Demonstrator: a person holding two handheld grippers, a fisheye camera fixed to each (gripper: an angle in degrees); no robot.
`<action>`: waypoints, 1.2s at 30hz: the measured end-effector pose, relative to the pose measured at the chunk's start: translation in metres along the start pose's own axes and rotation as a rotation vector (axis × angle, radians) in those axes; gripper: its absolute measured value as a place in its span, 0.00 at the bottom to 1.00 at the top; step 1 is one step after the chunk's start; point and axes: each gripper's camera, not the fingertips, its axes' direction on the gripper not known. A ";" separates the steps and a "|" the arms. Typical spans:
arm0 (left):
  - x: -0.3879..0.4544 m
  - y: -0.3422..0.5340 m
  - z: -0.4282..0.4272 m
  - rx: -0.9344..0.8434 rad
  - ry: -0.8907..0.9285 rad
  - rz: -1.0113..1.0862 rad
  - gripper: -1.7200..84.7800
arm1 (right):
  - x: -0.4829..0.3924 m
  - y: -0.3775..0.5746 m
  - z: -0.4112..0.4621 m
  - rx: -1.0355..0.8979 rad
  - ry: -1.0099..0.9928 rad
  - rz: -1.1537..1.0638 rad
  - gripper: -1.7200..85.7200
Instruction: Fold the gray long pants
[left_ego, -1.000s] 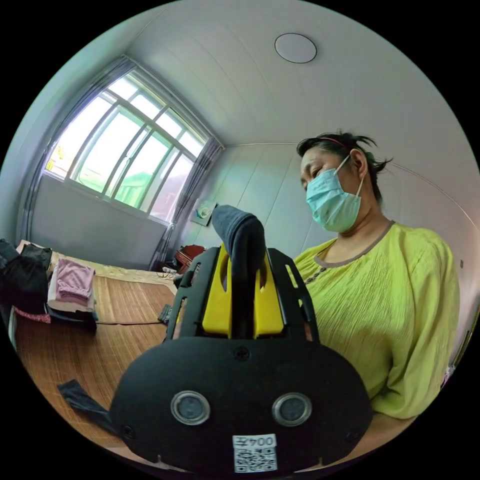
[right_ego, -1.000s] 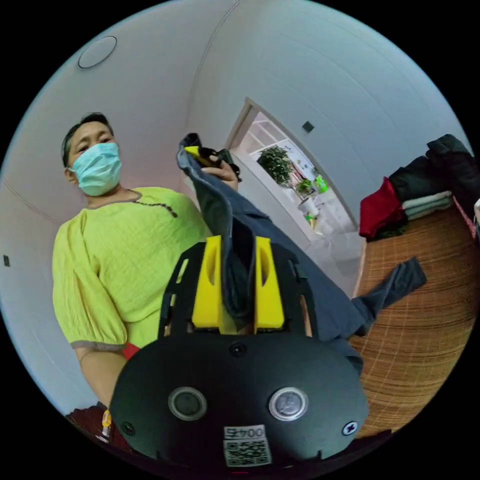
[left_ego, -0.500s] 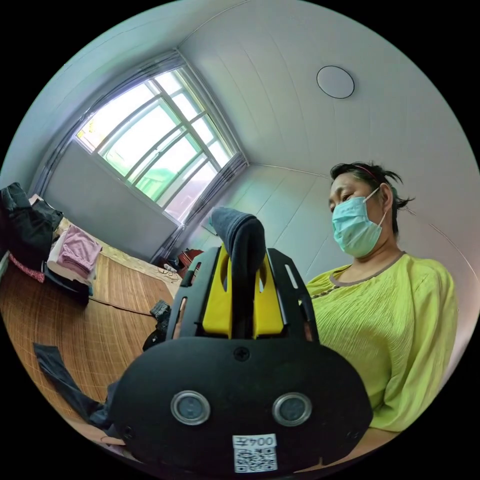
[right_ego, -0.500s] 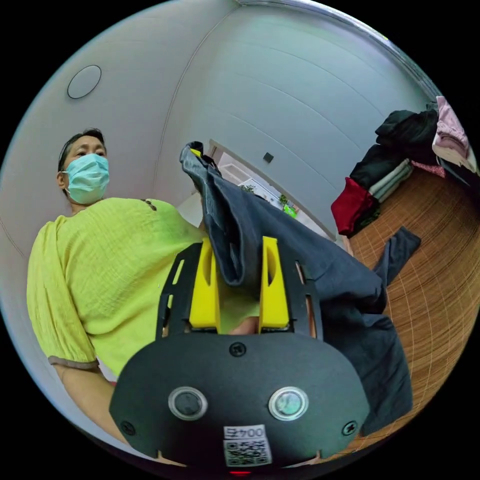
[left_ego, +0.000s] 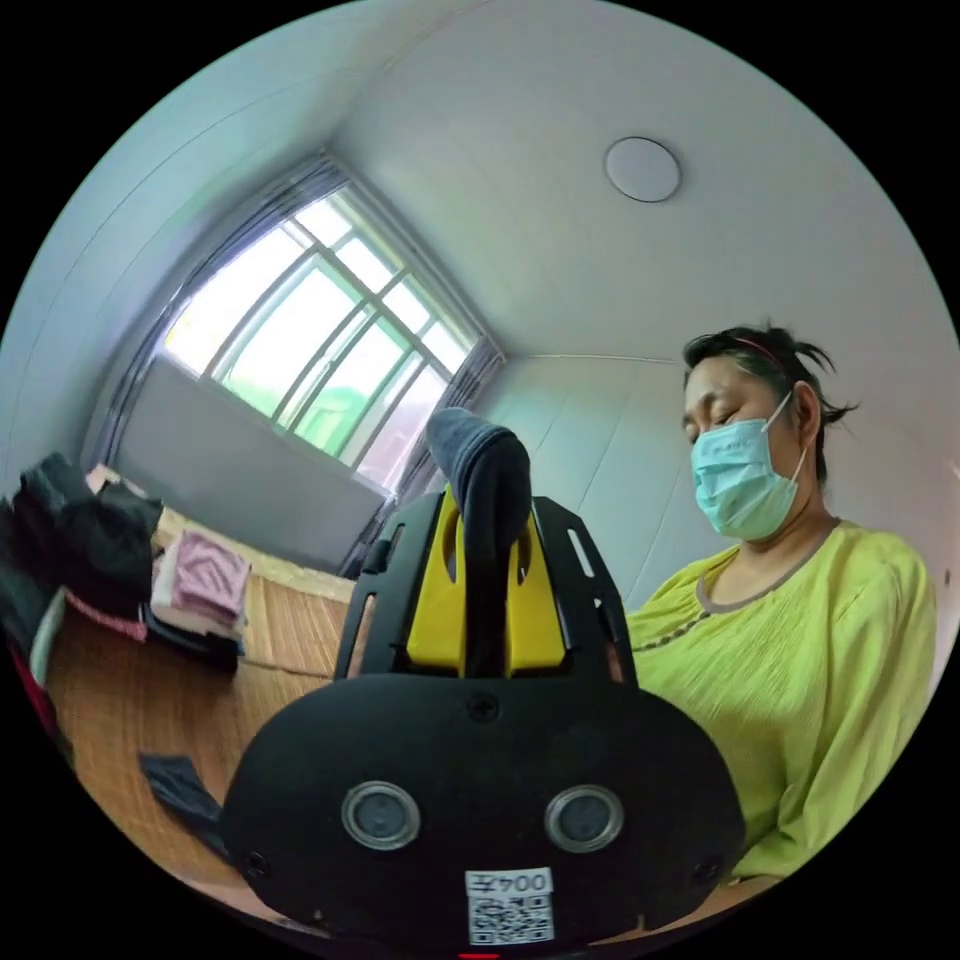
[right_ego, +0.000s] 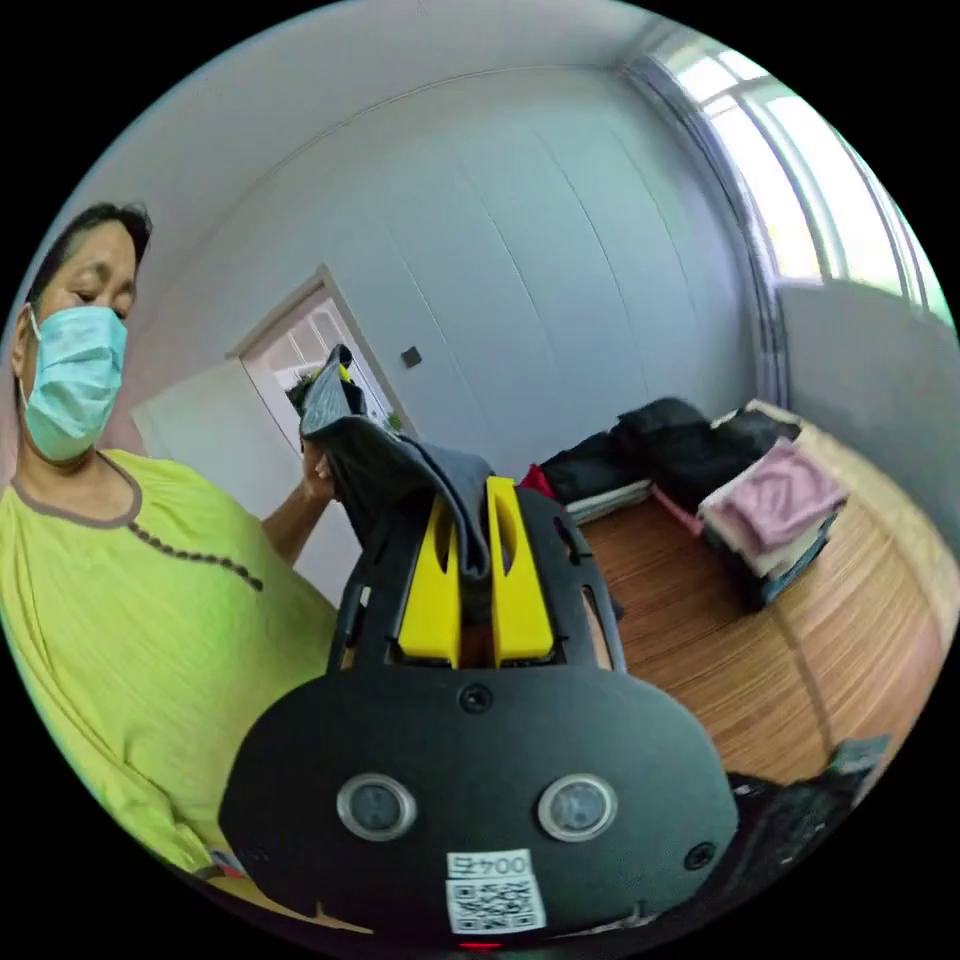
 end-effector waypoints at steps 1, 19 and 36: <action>0.007 -0.012 0.001 0.011 0.001 0.025 0.05 | -0.021 -0.039 -0.018 -0.008 0.051 -0.086 0.07; -0.014 -0.180 -0.001 0.088 -0.296 0.059 0.04 | -0.177 -0.323 -0.018 -0.135 0.478 -0.582 0.06; -0.192 -0.389 0.014 0.036 -0.385 0.085 0.04 | -0.143 -0.506 0.081 -0.037 0.440 -0.469 0.06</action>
